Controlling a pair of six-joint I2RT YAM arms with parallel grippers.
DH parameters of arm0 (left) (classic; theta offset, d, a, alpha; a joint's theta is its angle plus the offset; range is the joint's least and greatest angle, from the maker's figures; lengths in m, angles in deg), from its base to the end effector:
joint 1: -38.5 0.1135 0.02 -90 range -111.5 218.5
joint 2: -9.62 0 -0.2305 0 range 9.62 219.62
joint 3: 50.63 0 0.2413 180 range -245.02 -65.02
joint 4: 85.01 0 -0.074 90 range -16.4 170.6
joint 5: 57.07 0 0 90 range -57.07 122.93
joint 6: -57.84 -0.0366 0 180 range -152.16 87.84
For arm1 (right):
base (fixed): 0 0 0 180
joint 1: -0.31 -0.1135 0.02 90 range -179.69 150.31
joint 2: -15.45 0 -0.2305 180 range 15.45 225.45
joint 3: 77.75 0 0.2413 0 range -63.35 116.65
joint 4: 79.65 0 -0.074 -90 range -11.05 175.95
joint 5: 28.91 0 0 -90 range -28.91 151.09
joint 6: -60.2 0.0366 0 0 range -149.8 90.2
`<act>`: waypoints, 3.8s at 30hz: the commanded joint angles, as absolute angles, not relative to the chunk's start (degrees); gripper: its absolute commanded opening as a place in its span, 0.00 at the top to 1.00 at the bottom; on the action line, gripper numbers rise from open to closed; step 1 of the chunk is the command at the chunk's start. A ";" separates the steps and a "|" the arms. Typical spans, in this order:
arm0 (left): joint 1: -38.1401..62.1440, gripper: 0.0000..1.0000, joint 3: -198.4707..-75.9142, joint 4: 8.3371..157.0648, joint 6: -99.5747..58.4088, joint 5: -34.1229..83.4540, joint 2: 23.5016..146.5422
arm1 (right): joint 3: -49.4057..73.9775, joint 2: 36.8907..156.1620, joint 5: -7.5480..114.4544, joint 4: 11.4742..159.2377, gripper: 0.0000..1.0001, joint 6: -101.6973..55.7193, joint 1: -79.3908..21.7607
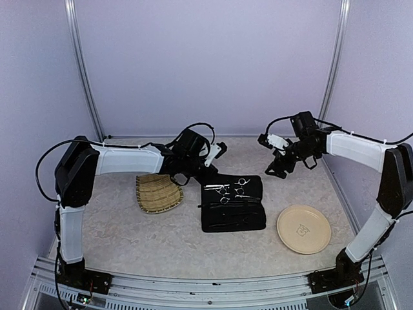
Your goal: Sort the hair-cutting tools
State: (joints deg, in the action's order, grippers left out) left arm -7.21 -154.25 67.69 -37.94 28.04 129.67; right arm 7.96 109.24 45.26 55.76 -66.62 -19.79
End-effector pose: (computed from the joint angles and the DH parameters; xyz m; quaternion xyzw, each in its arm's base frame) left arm 0.3097 -0.3219 0.1684 0.4142 0.8203 -0.1709 0.3556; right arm 0.3162 0.1263 0.2227 -0.4859 0.8040 0.0830 0.3326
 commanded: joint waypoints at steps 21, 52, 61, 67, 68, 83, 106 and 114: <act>-12.56 1.00 -138.90 94.96 -45.47 33.04 119.18 | 18.72 119.55 23.96 46.90 0.26 -77.03 -16.61; -11.86 1.00 -139.23 99.76 -49.67 34.51 123.75 | 35.03 134.68 18.46 27.73 0.47 -86.58 -22.32; -13.38 0.87 -138.00 95.81 -48.21 36.94 121.79 | 34.24 133.78 17.46 25.98 0.53 -87.00 -23.83; -19.80 0.62 -134.92 85.25 -43.75 41.54 112.00 | 23.10 125.70 19.18 29.80 0.53 -85.65 -26.73; -20.74 0.60 -133.66 84.39 -42.70 41.55 109.81 | 20.46 124.22 19.84 30.89 0.53 -85.42 -27.50; -11.54 0.55 -126.48 79.56 -28.73 27.69 110.41 | 11.59 121.35 28.47 36.81 0.52 -80.66 -35.99; -16.75 0.79 -139.91 81.64 -25.47 15.96 127.84 | 6.38 113.12 25.81 47.12 0.48 -73.33 -18.19; -16.42 0.84 -139.03 81.96 -24.40 15.52 131.38 | 3.79 110.90 25.82 48.73 0.48 -73.37 -18.85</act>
State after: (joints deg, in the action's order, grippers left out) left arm -16.70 -139.44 83.80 -25.70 16.24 128.92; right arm 3.33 113.81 26.27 47.21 -73.73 -18.06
